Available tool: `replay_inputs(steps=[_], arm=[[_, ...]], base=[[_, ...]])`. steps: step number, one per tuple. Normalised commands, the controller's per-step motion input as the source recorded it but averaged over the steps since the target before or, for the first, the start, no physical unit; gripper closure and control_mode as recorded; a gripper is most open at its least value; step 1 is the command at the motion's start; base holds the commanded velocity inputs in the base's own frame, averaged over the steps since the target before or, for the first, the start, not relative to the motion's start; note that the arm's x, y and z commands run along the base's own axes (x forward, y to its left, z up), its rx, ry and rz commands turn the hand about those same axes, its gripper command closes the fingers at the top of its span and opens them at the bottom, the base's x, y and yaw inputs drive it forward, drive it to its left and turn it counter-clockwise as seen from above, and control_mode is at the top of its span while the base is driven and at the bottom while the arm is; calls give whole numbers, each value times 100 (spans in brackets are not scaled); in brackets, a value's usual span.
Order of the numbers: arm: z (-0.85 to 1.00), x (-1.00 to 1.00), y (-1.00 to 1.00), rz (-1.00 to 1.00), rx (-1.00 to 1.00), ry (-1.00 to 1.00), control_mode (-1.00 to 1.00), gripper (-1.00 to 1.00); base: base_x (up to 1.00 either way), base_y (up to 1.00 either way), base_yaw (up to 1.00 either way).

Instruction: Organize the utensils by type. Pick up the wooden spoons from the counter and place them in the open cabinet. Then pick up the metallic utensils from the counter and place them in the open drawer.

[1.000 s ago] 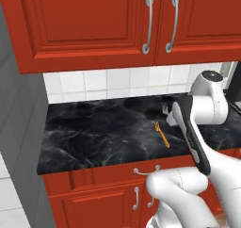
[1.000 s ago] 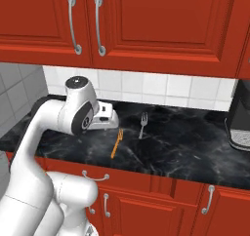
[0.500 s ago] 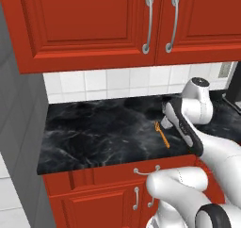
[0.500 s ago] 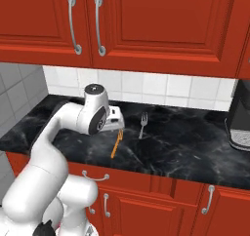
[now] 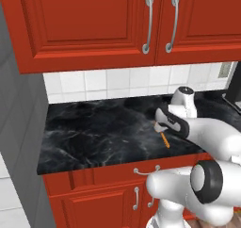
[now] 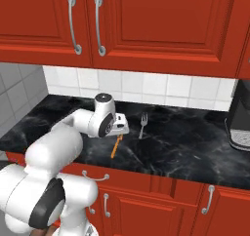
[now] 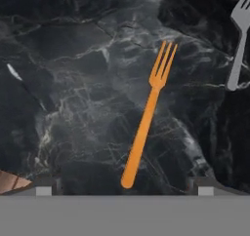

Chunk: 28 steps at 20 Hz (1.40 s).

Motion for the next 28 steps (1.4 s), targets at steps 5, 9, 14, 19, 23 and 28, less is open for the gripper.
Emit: replay_inputs(steps=[5, 9, 14, 19, 23, 28], arm=[[-47, 54, -14, -2, 1, 11, -100, -100], [-54, 37, -3, 0, 0, 6, -100, -100], [-45, 31, -6, 0, 0, 0, -100, -100], [-35, 26, -9, 0, 0, 0, -100, -100], [-27, 20, -9, 0, 0, 0, -100, -100], [-19, 11, 0, 0, 0, 0, -100, -100]], base=[[0, 0, 0], [0, 0, 0], [0, 0, 0], [0, 0, 0], [0, 0, 0], [0, 0, 0]])
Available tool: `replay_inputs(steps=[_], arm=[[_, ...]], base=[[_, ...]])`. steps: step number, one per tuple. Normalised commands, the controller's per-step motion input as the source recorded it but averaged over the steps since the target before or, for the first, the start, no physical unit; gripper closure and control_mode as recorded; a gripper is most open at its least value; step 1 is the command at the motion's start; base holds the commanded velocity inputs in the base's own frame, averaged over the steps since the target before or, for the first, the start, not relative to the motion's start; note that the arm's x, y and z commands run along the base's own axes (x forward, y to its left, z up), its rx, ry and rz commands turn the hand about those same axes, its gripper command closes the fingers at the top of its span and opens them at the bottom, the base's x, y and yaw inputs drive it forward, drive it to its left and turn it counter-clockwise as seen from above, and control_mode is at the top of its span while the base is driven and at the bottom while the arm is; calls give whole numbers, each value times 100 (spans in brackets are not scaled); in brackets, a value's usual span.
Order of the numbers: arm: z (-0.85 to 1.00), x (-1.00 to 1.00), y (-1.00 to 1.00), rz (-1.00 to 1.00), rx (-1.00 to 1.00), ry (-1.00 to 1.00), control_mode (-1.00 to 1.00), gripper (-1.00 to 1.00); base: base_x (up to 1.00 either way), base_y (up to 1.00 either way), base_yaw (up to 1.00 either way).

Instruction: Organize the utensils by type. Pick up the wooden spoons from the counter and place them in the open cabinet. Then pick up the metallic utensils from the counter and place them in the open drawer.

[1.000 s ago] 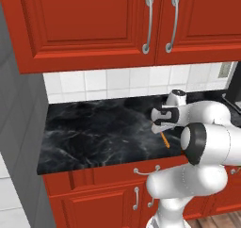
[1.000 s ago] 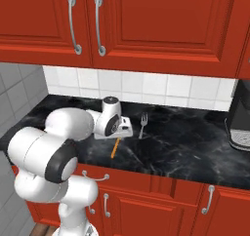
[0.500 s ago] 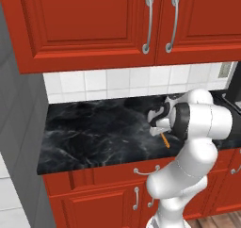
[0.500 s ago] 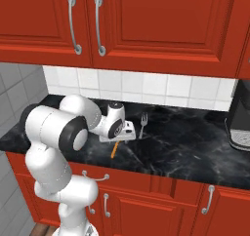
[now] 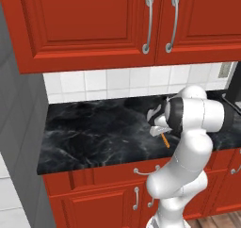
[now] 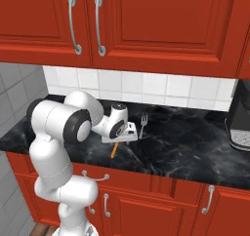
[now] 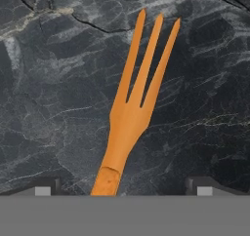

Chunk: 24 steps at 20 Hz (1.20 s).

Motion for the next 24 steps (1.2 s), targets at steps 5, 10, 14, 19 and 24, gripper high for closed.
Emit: replay_inputs(steps=[5, 10, 14, 19, 24], arm=[[-22, 0, 0, 0, 0, 0, -100, 100], [-37, -11, -2, 0, 0, 0, -100, 100], [-37, -24, -1, 0, -1, 0, -100, 100], [-25, -35, 0, 0, -3, 0, -100, 100], [-4, -36, 2, -4, 0, 9, -100, 100]], base=[[0, 0, 0], [0, 0, 0], [0, 0, 0], [0, 0, 0], [0, 0, 0]])
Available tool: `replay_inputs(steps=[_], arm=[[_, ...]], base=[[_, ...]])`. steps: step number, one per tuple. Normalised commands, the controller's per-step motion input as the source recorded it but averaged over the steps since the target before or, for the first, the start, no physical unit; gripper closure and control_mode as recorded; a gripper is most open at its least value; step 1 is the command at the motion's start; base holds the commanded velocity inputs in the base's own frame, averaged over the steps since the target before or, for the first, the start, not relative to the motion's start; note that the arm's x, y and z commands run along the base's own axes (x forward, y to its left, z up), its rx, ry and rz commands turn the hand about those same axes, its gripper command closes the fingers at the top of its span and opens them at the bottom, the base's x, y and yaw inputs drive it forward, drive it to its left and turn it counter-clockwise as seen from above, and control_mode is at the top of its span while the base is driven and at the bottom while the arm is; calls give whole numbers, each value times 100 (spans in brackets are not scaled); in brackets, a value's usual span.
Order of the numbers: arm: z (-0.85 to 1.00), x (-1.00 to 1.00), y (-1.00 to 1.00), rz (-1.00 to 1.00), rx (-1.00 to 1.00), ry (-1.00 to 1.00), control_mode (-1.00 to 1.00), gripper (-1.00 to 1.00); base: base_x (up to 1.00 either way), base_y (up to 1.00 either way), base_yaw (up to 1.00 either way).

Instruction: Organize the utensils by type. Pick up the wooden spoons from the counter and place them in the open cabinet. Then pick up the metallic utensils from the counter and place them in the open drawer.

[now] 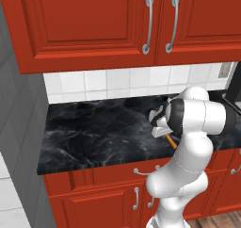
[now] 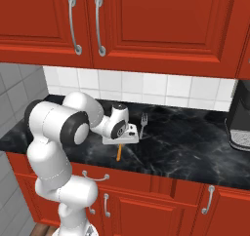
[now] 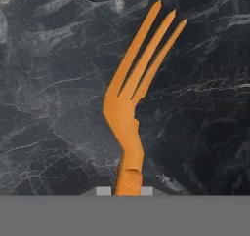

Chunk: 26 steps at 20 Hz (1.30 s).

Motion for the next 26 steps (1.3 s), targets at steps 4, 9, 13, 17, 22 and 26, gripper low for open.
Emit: replay_inputs(steps=[4, 9, 13, 17, 22, 26], arm=[[17, -28, 3, -4, 0, 12, -100, 100], [56, -34, 0, 0, 0, 0, -100, 100], [62, -57, 0, 2, -4, -3, -100, 100], [45, -66, 0, 1, -7, -8, -100, 100], [37, -64, 11, 0, -10, -3, -100, 100], [40, -47, 22, 0, -16, 0, -100, 100]], base=[[0, 0, 0], [0, 0, 0], [0, 0, 0], [0, 0, 0], [0, 0, 0], [0, 0, 0]])
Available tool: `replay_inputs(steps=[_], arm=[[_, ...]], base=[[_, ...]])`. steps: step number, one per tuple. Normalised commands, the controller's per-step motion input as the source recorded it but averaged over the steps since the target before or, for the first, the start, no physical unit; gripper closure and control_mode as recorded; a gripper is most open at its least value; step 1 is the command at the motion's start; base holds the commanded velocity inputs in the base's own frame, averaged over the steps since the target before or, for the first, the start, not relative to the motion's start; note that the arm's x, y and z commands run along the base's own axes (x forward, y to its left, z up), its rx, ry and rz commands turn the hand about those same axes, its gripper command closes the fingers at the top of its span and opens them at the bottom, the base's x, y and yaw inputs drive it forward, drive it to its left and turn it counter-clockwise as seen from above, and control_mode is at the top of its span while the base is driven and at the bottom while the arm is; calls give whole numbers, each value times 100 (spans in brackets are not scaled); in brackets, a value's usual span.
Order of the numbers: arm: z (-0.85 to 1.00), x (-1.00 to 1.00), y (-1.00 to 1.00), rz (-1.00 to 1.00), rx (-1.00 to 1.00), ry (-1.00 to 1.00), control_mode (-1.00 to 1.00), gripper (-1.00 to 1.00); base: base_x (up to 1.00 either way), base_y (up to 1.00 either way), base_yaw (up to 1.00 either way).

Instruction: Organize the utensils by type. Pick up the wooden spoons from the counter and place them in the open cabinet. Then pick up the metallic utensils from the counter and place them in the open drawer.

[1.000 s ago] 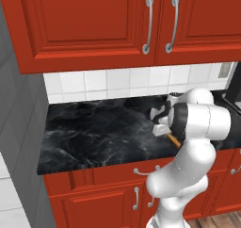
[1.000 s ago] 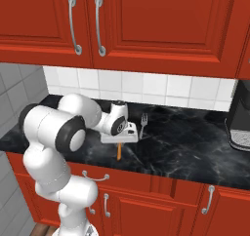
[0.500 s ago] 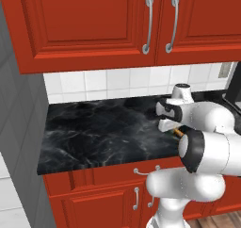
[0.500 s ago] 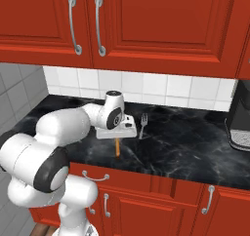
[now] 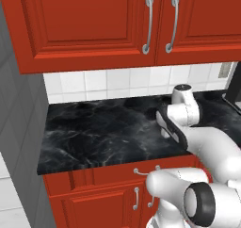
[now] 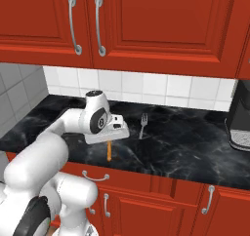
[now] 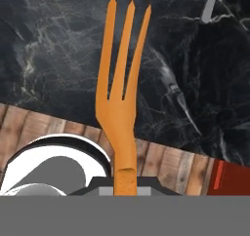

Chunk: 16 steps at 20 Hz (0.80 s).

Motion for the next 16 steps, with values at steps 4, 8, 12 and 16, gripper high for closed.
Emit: replay_inputs(steps=[4, 8, 12, 16], arm=[[25, -33, 10, 1, -15, 0, -100, 100], [1, -1, 6, 0, -7, 0, -100, 100], [0, 0, 0, 0, 0, 0, 100, 100], [0, 0, 0, 0, 0, 0, 100, 100]], base=[[0, 0, 0], [0, 0, 0], [-15, 0, 0], [-80, -17, -6]])
